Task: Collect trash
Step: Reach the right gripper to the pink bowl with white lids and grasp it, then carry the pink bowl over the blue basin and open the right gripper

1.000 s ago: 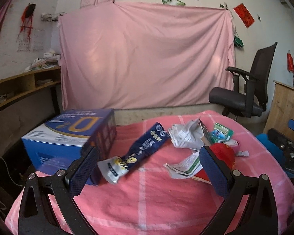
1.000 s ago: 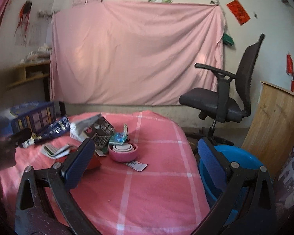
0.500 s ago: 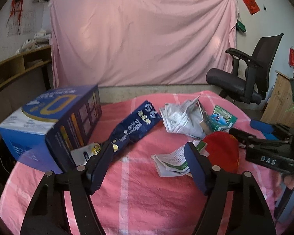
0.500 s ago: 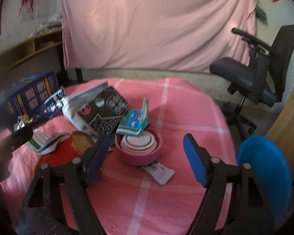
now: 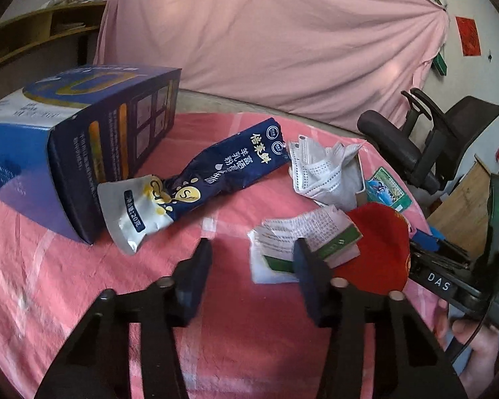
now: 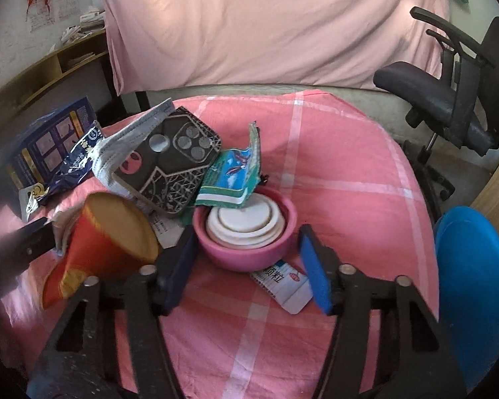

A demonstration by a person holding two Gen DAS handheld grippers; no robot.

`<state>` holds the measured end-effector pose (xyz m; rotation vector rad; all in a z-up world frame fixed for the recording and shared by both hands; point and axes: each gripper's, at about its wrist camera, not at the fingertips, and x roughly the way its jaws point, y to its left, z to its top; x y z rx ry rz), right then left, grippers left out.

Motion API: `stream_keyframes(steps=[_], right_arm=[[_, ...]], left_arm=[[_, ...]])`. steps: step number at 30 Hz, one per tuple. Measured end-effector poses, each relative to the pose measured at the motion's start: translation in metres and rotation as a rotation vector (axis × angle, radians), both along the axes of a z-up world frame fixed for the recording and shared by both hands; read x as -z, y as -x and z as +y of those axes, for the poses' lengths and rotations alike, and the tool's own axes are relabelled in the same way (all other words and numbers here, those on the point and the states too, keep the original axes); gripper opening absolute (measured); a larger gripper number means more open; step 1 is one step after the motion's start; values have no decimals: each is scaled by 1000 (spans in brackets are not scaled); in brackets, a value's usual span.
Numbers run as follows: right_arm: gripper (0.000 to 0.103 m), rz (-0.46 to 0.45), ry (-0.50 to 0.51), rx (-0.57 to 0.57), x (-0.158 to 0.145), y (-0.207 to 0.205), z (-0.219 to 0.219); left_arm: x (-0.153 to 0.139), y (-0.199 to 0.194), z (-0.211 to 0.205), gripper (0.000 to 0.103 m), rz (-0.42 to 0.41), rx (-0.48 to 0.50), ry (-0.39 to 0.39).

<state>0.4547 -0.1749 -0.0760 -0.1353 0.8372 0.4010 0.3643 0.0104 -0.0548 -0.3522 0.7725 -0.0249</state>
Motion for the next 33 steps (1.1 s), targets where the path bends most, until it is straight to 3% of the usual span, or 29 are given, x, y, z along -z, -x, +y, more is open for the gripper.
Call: stream_keyframes(steps=[2, 6, 10, 15, 20, 25, 33], right_arm=[[81, -1, -3, -5, -1, 3, 1], [81, -1, -14, -5, -3, 6, 0], [81, -9, -40, 1, -7, 16, -8], [81, -37, -80, 1, -13, 37, -21], [81, -131, -156, 12, -28, 57, -36], [81, -284, -210, 51, -50, 75, -51], [81, -530, -200, 175, -85, 104, -92]], left_arm=[[-2, 1, 2, 20, 9, 4, 19], [-7, 5, 7, 11, 0, -7, 45], [-14, 12, 10, 6, -31, -25, 55], [-28, 24, 1, 3, -91, -27, 8], [-51, 44, -16, 1, -200, -25, -85], [-78, 61, -38, 1, -321, -20, -167], [-110, 62, -97, 1, -481, 103, -180]])
